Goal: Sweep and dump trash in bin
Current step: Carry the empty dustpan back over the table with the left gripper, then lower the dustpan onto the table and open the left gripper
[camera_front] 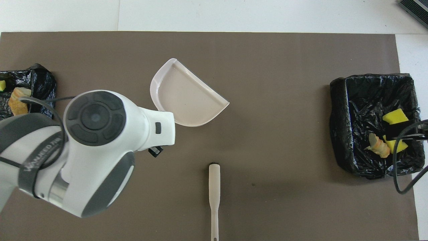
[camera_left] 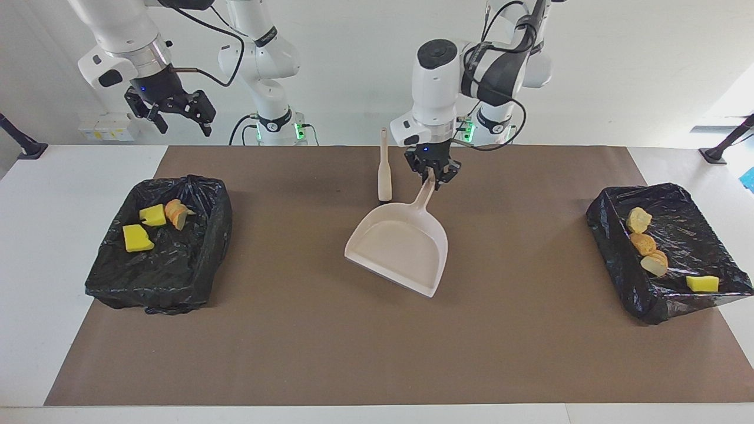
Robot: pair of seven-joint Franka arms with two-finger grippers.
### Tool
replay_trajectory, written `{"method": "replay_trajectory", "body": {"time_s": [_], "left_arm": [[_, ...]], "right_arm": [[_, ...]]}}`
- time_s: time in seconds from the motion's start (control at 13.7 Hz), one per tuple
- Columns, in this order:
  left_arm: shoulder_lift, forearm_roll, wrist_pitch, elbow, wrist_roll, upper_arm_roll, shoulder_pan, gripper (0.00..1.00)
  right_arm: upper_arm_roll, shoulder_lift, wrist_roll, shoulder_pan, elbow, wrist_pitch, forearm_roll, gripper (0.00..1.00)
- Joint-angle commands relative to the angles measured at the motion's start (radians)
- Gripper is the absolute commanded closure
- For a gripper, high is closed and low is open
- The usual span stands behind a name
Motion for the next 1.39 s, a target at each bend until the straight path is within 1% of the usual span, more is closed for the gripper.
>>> {"method": "replay_trajectory", "body": {"time_s": [0.0,0.15,0.44,0.51,0.59,0.73,0.88,1.02,1.32], "left_arm": [[0.068,-0.012,0.111,-0.018,-0.125,0.024,-0.028,1.0],[0.085,-0.017,0.17,-0.045,-0.148,0.023,-0.046,1.0],[0.095,-0.02,0.188,-0.058,-0.187,0.023,-0.06,1.0],[0.095,-0.02,0.19,-0.058,-0.182,0.023,-0.059,0.88],[0.094,-0.02,0.188,-0.062,-0.156,0.023,-0.056,0.01],[0.095,-0.02,0.19,-0.062,-0.112,0.023,-0.048,0.0],[0.095,-0.02,0.185,-0.058,-0.11,0.024,-0.034,0.0],[0.092,-0.02,0.184,-0.053,-0.105,0.024,0.015,0.0],[0.092,-0.018,0.19,-0.041,-0.104,0.026,0.15,0.0]], "right_arm": [[0.002,-0.025,-0.023,-0.005,-0.026,0.002,0.01,0.0],[0.002,-0.025,-0.023,-0.005,-0.026,0.002,0.01,0.0],[0.002,-0.026,-0.023,-0.005,-0.028,-0.003,0.01,0.0],[0.002,-0.026,-0.023,-0.005,-0.028,-0.003,0.01,0.0],[0.002,-0.028,-0.023,-0.005,-0.028,-0.002,0.01,0.0],[0.002,-0.031,-0.023,-0.005,-0.035,0.0,0.01,0.0],[0.002,-0.031,-0.023,-0.005,-0.039,0.003,0.01,0.0],[0.002,-0.031,-0.023,-0.005,-0.039,0.003,0.01,0.0],[0.002,-0.028,-0.023,-0.005,-0.029,-0.001,0.01,0.0]]}}
